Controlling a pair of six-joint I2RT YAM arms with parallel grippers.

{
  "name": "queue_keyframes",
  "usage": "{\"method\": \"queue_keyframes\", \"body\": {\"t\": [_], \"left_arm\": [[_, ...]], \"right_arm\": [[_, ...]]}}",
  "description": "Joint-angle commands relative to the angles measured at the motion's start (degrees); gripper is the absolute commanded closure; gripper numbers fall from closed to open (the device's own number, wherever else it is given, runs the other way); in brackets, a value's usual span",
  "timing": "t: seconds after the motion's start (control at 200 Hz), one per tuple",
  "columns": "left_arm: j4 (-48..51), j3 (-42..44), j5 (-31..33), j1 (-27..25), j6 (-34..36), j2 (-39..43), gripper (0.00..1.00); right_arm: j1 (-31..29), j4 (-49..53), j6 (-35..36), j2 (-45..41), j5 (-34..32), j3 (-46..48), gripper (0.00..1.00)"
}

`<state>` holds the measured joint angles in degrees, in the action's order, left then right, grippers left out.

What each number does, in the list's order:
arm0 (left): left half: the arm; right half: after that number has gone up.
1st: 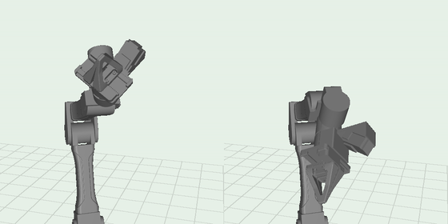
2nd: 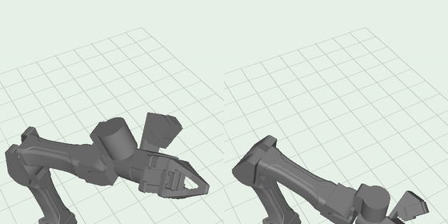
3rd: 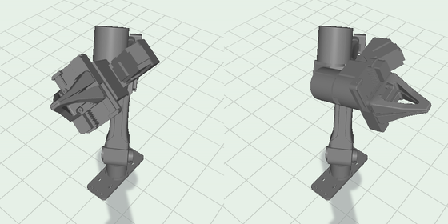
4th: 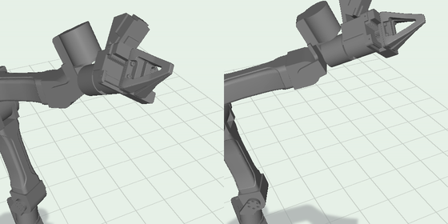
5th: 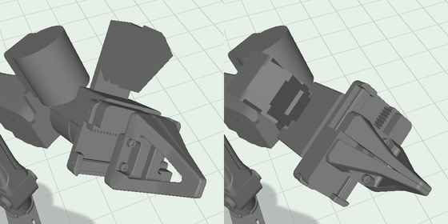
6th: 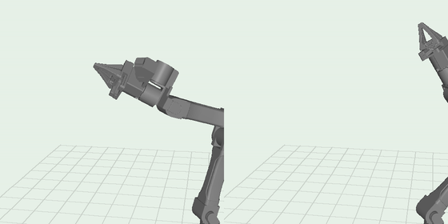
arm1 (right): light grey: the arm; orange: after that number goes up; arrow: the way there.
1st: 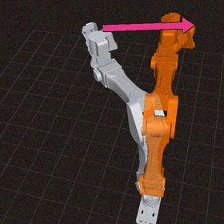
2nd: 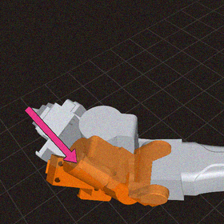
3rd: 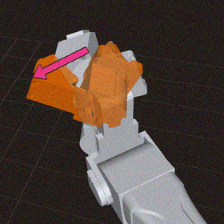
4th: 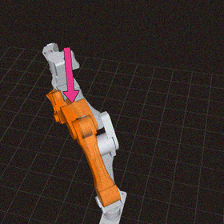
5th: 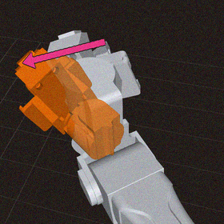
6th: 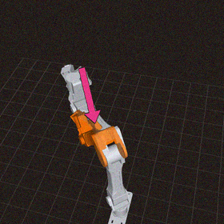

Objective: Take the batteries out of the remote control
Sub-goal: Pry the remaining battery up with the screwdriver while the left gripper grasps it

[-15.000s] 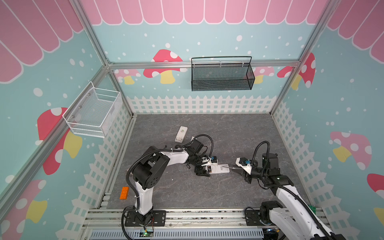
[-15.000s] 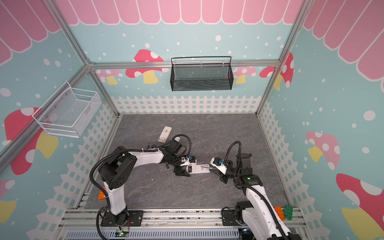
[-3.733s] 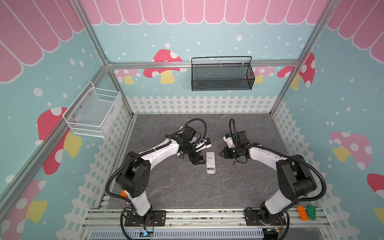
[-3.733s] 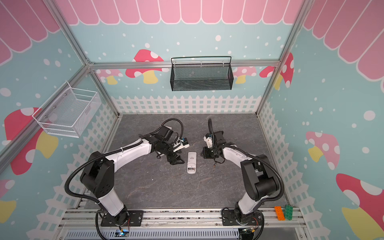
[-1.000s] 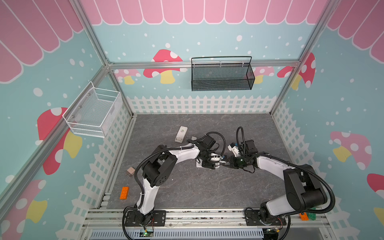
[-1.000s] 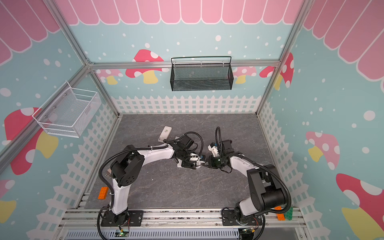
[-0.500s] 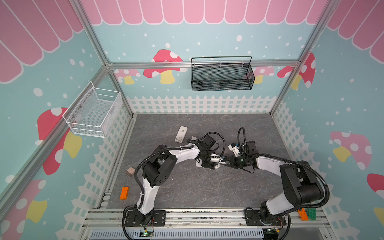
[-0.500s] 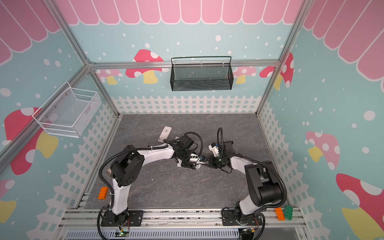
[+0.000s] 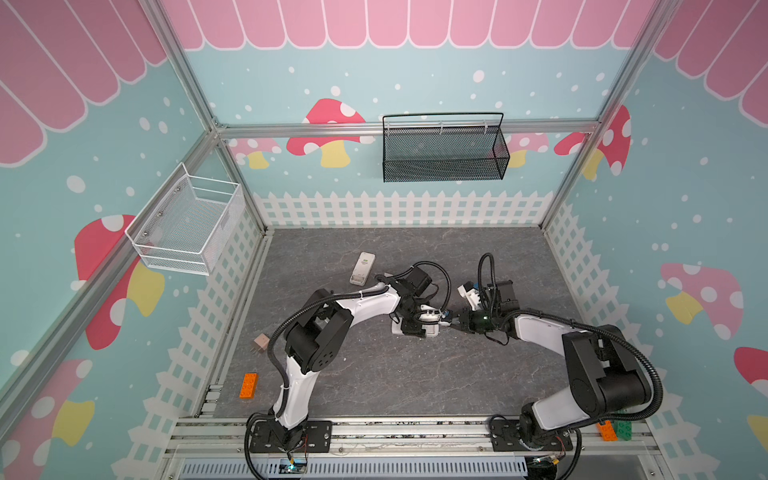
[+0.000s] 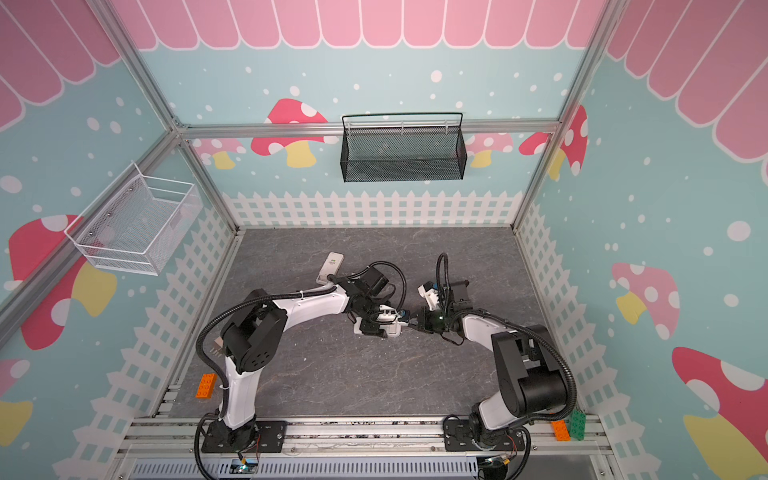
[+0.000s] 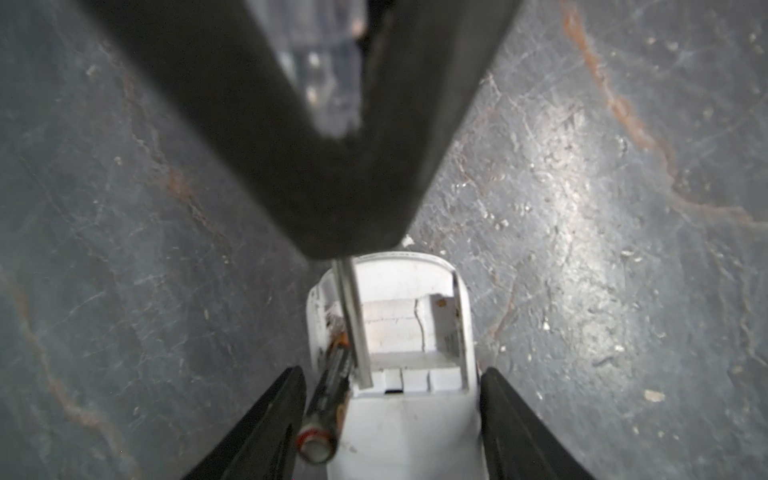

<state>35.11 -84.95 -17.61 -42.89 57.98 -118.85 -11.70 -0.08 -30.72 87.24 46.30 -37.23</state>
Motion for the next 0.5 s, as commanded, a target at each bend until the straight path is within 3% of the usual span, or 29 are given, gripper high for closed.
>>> {"method": "queue_keyframes", "body": {"t": [0.0, 0.24, 0.495], "left_arm": [[3.36, -3.06, -0.38, 0.20, -0.63, -0.07, 0.35], [4.48, -6.27, -2.07, 0.19, -1.31, -0.28, 0.39], [4.14, -5.33, 0.20, 0.53, 1.20, -0.89, 0.50]], "right_arm": [[0.28, -0.20, 0.13, -0.07, -0.13, 0.84, 1.00], [0.37, -0.19, 0.51, 0.48, -0.13, 0.75, 1.00], [0.54, -0.19, 0.68, 0.72, -0.11, 0.25, 1.00]]}}
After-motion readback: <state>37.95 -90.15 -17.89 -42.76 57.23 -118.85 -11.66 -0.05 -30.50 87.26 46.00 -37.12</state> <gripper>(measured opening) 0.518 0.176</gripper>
